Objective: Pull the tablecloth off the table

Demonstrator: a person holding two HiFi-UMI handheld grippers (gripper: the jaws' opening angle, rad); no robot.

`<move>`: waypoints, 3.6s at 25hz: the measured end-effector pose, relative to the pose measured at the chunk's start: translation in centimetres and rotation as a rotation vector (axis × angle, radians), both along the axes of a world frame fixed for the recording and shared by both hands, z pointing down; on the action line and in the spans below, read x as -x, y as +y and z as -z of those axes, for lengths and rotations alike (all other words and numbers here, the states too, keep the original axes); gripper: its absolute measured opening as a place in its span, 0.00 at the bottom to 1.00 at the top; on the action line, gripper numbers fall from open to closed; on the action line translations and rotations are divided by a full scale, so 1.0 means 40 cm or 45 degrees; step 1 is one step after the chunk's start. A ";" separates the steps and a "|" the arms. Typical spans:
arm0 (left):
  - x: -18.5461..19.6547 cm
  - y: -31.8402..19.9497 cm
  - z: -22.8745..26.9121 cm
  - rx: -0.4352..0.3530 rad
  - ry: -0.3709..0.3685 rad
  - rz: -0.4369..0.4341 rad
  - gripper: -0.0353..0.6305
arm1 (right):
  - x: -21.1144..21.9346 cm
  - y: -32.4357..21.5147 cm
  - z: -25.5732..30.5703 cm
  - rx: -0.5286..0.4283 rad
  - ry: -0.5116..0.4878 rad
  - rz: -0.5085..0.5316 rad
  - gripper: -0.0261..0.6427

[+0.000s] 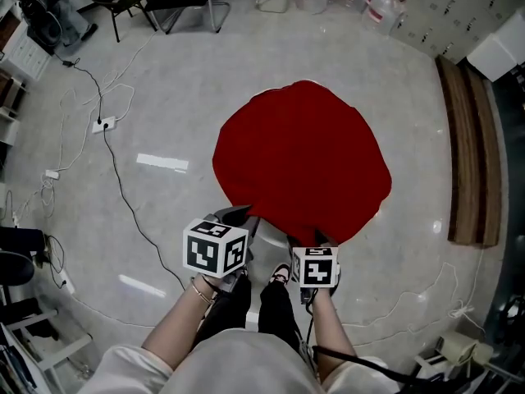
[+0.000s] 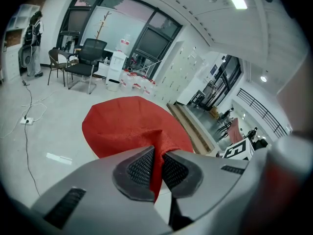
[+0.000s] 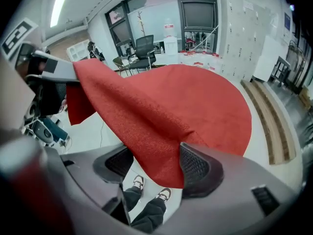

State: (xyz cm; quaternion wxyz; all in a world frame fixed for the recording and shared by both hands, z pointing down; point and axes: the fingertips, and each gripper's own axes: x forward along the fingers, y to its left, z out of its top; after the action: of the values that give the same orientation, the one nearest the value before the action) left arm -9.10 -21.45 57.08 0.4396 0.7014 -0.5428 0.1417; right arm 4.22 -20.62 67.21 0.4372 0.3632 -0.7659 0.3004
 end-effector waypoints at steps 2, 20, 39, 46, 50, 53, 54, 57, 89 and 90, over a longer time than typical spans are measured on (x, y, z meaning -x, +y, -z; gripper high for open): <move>-0.002 -0.002 0.001 -0.001 0.001 -0.003 0.09 | -0.005 -0.008 -0.003 0.032 -0.023 -0.039 0.48; -0.053 -0.007 0.029 -0.037 -0.019 -0.127 0.09 | -0.040 -0.016 0.016 0.123 -0.117 -0.159 0.10; -0.062 -0.065 0.177 -0.158 0.010 -0.101 0.09 | -0.096 -0.159 0.276 -0.048 -0.356 -0.396 0.09; -0.062 -0.102 0.235 -0.223 0.011 -0.107 0.09 | -0.095 -0.223 0.418 -0.191 -0.502 -0.453 0.09; -0.052 -0.124 0.255 -0.227 -0.013 -0.114 0.09 | -0.079 -0.264 0.514 -0.295 -0.552 -0.456 0.09; -0.050 -0.145 0.281 -0.255 -0.017 -0.120 0.09 | -0.073 -0.287 0.558 -0.347 -0.555 -0.459 0.09; -0.048 -0.153 0.291 -0.268 -0.021 -0.127 0.09 | -0.072 -0.292 0.567 -0.357 -0.558 -0.467 0.09; -0.043 -0.173 0.320 -0.306 -0.031 -0.156 0.09 | -0.073 -0.295 0.581 -0.380 -0.563 -0.496 0.09; -0.396 -0.146 0.369 -0.402 0.054 -0.530 0.09 | -0.430 -0.145 0.652 -0.525 -0.457 -0.767 0.09; -0.412 -0.140 0.370 -0.401 0.058 -0.534 0.09 | -0.445 -0.138 0.657 -0.532 -0.447 -0.765 0.09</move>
State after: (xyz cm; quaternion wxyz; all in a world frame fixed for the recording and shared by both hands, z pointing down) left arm 7.39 -27.07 42.30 0.2980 0.8614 -0.3910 0.1278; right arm 22.02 -26.14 40.92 0.1095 0.5950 -0.7333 0.3101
